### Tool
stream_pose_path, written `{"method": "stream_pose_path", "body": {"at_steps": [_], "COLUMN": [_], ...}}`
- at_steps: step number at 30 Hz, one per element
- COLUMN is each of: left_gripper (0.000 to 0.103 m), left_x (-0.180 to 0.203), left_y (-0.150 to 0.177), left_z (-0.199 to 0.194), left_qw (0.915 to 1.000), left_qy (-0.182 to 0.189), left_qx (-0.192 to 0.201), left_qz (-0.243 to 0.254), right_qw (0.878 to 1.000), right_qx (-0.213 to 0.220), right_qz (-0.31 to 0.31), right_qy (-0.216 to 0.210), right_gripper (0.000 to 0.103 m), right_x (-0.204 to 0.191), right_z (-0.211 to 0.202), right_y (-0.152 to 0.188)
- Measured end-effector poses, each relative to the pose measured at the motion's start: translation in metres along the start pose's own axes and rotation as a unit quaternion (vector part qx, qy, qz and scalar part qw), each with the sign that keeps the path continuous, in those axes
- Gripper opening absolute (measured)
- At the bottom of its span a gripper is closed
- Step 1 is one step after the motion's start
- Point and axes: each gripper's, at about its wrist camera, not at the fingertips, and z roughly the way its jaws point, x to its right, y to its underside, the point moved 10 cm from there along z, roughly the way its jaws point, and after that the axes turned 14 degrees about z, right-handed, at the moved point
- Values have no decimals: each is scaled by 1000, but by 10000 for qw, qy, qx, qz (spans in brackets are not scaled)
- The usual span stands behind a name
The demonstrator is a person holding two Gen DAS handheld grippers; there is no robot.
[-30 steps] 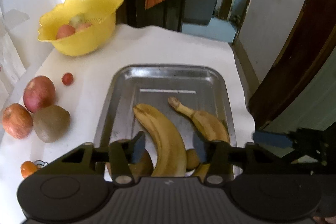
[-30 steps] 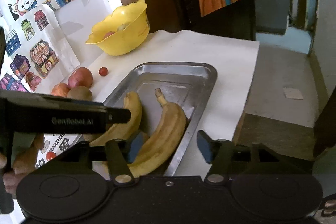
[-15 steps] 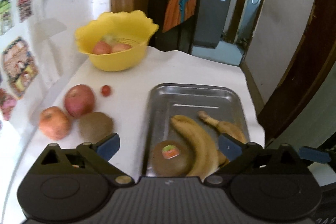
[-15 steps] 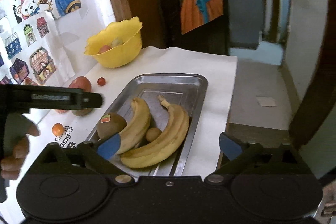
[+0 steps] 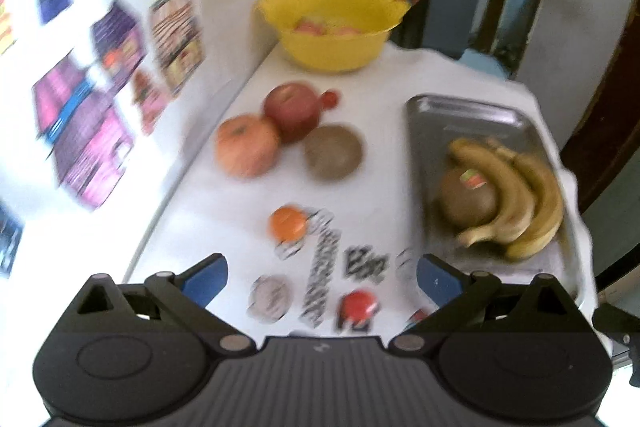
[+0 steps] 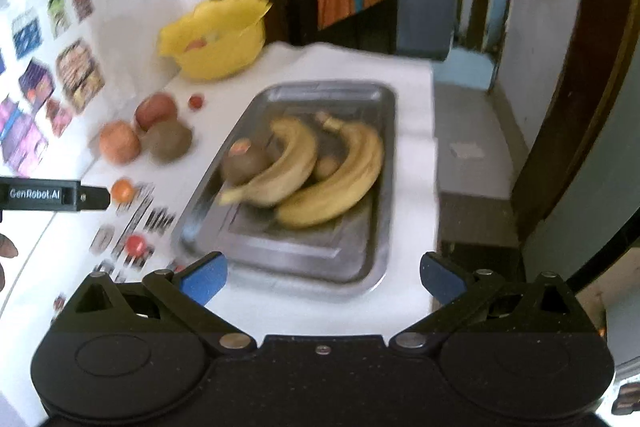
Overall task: Organize fruits
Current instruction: 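Move the left tool to the tangerine while the right tool approaches the cherry tomato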
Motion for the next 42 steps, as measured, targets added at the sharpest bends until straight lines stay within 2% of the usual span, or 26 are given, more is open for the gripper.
{"method": "stream_pose_path", "body": {"at_steps": [5, 12, 15, 19, 26, 36, 42], "left_gripper": [102, 102, 102, 102, 102, 102, 102], "left_x": [-23, -39, -44, -50, -55, -56, -56], "left_y": [32, 69, 81, 89, 86, 73, 57], "left_z": [0, 2, 4, 7, 15, 32, 46], "left_qw": [9995, 9970, 9952, 9935, 9930, 9939, 9951], "left_qy": [-97, -212, -318, -397, -467, -367, -293], "left_qx": [-301, -718, -895, -1032, -1039, -961, -856], "left_qz": [-99, -206, -219, -255, -327, -403, -405], "right_qw": [9983, 9908, 9881, 9870, 9865, 9812, 9762], "right_qx": [-544, -1319, -1500, -1565, -1558, -1165, -1182], "right_qz": [-142, -275, -286, -280, -302, -449, -780], "right_qy": [-153, -125, -157, -242, -393, -1471, -1643], "right_gripper": [102, 102, 102, 102, 102, 102, 102], "right_x": [-27, -51, -59, -67, -79, -119, -131], "right_z": [11, 29, 34, 38, 49, 66, 81], "right_y": [27, 61, 69, 71, 67, 58, 66]}}
